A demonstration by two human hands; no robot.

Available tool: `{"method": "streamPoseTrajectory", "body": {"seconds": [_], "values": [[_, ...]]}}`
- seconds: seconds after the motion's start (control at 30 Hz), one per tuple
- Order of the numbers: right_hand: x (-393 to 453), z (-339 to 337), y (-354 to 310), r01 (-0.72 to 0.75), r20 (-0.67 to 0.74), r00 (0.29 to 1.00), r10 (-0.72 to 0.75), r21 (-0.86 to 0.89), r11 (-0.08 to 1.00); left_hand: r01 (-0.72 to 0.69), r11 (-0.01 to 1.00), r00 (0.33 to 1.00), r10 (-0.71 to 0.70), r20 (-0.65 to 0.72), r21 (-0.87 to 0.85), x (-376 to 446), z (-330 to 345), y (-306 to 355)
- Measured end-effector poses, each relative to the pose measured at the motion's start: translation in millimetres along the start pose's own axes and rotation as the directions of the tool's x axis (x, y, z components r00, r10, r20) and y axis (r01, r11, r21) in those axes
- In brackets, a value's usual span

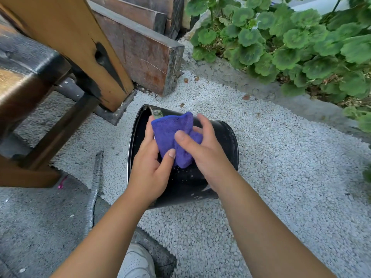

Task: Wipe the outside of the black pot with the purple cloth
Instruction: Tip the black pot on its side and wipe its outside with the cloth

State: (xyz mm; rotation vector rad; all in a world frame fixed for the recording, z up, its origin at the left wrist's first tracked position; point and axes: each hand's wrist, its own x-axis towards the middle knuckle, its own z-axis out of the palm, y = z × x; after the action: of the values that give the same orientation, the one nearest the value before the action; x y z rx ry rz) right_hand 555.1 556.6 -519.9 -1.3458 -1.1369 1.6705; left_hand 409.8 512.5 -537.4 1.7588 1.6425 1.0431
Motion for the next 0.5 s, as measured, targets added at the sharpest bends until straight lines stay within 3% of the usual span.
{"method": "streamPoseTrajectory", "body": {"seconds": [0.1,0.2,0.33,0.43,0.5], "values": [[-1.6,3.8,-0.9,-0.055,0.054,0.997,0.062,-0.133,0.990,0.069,0.998,0.998,-0.069,-0.003,-0.014,-4.7,-6.5,-8.8],[-3.7,8.4,4.6,-0.055,0.072,0.996,0.059,-0.063,0.997,0.058,0.998,0.998,-0.059,0.007,0.015,-10.2,-11.0,-15.4],[-4.2,19.5,3.8,0.081,-0.057,0.994,-0.093,-0.180,0.980,-0.037,0.999,0.999,0.037,0.012,-0.004,-10.8,-11.4,-13.0],[5.3,18.8,-2.1,0.146,-0.208,0.950,-0.234,-0.365,0.919,-0.004,0.990,1.000,0.008,0.028,-0.139,-12.4,-5.0,-8.7],[14.1,10.8,-2.7,0.196,-0.179,0.928,-0.326,-0.509,0.838,-0.010,0.998,0.999,0.013,0.048,-0.056,-12.7,-3.3,-7.4]]}}
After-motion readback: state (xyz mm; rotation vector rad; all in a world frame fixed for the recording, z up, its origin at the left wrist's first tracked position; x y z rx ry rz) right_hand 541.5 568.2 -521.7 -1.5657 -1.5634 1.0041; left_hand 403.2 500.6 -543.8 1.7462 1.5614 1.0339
